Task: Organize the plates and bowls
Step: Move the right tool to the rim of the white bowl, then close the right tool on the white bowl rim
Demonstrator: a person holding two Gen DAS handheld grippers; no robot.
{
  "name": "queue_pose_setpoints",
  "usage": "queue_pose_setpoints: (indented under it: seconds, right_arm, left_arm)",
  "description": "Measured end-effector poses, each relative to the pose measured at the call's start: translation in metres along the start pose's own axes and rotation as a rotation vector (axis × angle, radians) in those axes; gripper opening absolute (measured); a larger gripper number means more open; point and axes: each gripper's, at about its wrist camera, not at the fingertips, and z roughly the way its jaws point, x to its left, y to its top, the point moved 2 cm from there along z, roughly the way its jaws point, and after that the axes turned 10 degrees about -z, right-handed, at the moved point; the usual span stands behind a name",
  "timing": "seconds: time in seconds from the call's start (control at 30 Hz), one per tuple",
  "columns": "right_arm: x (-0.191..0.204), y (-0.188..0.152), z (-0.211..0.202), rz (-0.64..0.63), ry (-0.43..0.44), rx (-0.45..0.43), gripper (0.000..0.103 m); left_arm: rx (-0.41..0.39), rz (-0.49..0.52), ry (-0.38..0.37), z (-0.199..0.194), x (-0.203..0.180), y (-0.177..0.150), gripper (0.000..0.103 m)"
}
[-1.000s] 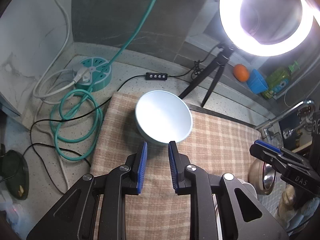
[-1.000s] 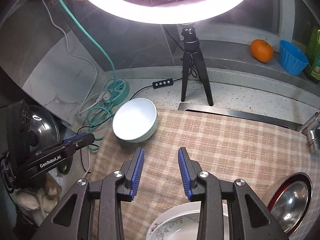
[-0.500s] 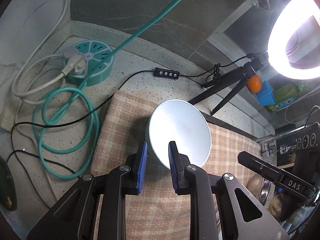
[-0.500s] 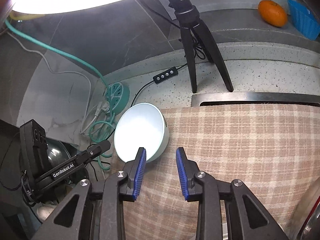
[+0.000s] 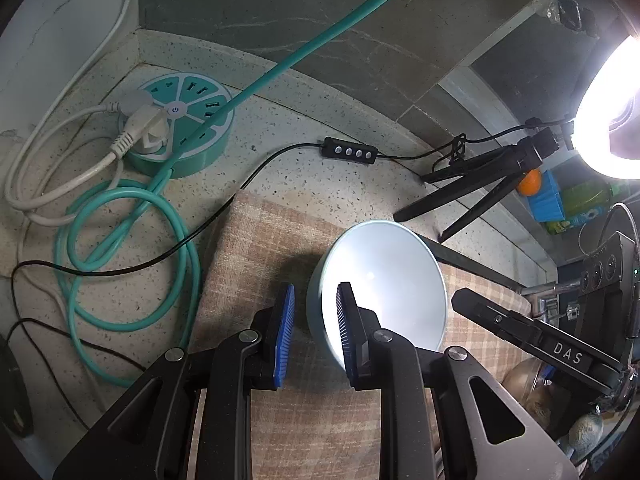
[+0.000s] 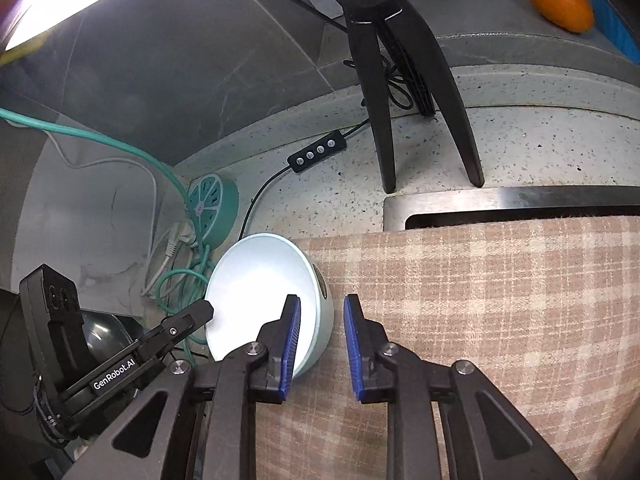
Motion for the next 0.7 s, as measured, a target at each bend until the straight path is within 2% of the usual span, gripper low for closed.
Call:
queue_pose_setpoints:
  seconds: [0.23,0.33,0.43,0.7]
  right_arm:
    - [-0.003,0.001,0.014,0.020,0.001,0.007,0.016]
    - [-0.004,0.000,0.018,0.021,-0.001,0.019,0.011]
    - [-0.002,-0.001,0.020,0.013,0.001,0.030,0.007]
    - [-0.002,-0.002,0.019,0.010,-0.008,0.037,0.007]
  left_arm:
    - [0.006,0.003,0.009,0.005,-0.001,0.000,0.020]
    - [0.006,0.008,0.018,0.007,-0.002,-0.002,0.019]
    - [0.011,0.009,0.019,0.009,-0.003,-0.003,0.010]
    - [0.002,0.012,0.031,0.010,-0.006,-0.006,0.008]
